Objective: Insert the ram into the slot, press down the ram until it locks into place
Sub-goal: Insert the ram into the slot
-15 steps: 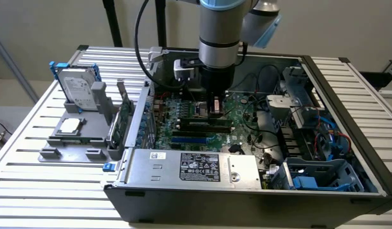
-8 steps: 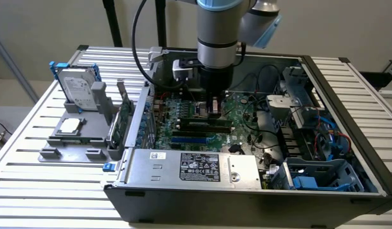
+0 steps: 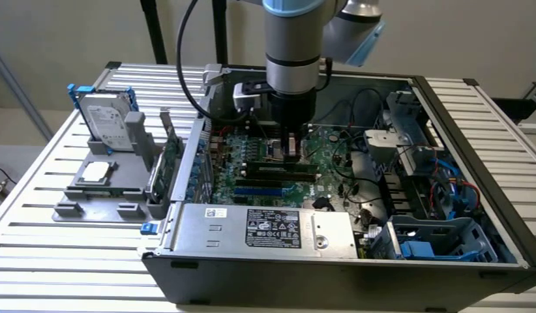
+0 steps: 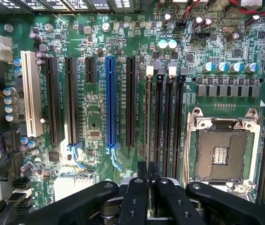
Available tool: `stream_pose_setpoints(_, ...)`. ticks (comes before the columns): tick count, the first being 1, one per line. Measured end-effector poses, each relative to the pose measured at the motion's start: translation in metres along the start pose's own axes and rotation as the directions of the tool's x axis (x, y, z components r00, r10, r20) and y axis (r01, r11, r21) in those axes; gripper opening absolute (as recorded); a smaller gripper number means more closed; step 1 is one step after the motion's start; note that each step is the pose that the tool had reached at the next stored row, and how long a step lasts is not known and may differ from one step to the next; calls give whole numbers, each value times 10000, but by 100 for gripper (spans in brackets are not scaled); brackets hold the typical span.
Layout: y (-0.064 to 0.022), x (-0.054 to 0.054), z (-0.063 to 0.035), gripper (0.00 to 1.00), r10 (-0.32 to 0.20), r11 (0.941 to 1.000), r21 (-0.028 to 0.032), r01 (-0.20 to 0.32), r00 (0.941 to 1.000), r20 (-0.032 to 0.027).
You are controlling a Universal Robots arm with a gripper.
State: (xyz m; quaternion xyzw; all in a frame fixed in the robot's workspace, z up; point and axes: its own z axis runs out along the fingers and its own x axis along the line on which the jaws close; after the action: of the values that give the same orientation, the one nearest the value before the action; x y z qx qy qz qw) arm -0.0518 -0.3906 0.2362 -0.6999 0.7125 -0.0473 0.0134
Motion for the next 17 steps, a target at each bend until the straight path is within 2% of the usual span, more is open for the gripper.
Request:
stream_pose_setpoints(11, 57, -8, 18, 13, 209, 9995, 237, -209, 9998, -13)
stream_pose_setpoints(13, 57, -8, 20, 13, 213, 9994, 261, -213, 9998, -12)
stream_pose_setpoints(17, 66, -9, 22, 13, 217, 9994, 274, -217, 9998, -9)
